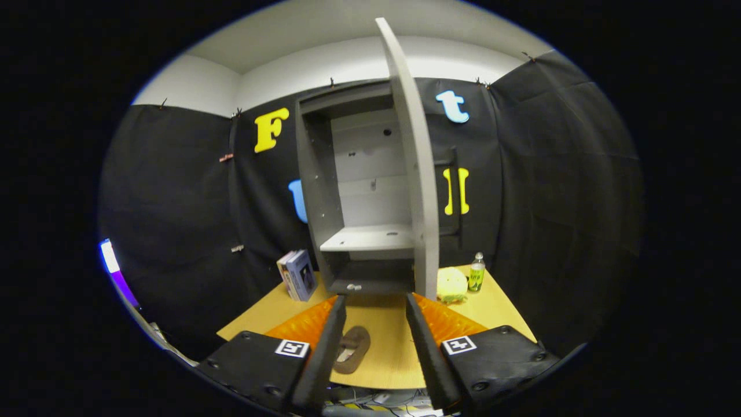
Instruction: Open the shoe cabinet door, grab the shoes and put them into the shoe cabinet, then close the shoe cabinet door.
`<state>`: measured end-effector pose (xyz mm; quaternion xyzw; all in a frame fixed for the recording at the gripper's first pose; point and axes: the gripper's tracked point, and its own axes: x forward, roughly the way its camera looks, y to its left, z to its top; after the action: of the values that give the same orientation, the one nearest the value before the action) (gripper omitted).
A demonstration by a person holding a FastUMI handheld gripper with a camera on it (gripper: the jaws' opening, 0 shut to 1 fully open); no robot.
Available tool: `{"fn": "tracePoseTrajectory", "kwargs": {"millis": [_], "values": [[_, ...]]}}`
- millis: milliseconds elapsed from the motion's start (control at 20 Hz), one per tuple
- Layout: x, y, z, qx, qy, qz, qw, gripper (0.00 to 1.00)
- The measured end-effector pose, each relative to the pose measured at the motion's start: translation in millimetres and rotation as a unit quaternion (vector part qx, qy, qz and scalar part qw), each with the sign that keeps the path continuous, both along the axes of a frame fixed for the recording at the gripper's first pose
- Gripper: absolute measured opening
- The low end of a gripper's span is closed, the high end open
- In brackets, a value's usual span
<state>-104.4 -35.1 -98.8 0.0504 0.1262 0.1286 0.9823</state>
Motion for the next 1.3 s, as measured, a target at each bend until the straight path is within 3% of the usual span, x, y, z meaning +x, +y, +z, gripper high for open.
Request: {"fn": "tracePoseTrajectory", "kwargs": {"millis": [50,150,250,500,750,950,1300], "values": [[-0.1,17.7,-16.1,-0.007,0.018,0.014,1.0,0.83],[-0.9,45.6,-52.3,-0.011,0.06,0.036,0.997,0.94],[4.5,69.9,-88.5,-0.012,0.102,0.046,0.994,0.99],[37.2,114.6,-161.7,-0.014,0.168,0.05,0.984,0.99],[73.1,153.5,-242.3,-0.005,0.23,0.025,0.973,0.99],[95.3,162.8,-312.3,-0.034,0.274,0.001,0.961,0.98],[135.0,177.7,-363.7,-0.035,0.288,-0.026,0.957,0.96]]}}
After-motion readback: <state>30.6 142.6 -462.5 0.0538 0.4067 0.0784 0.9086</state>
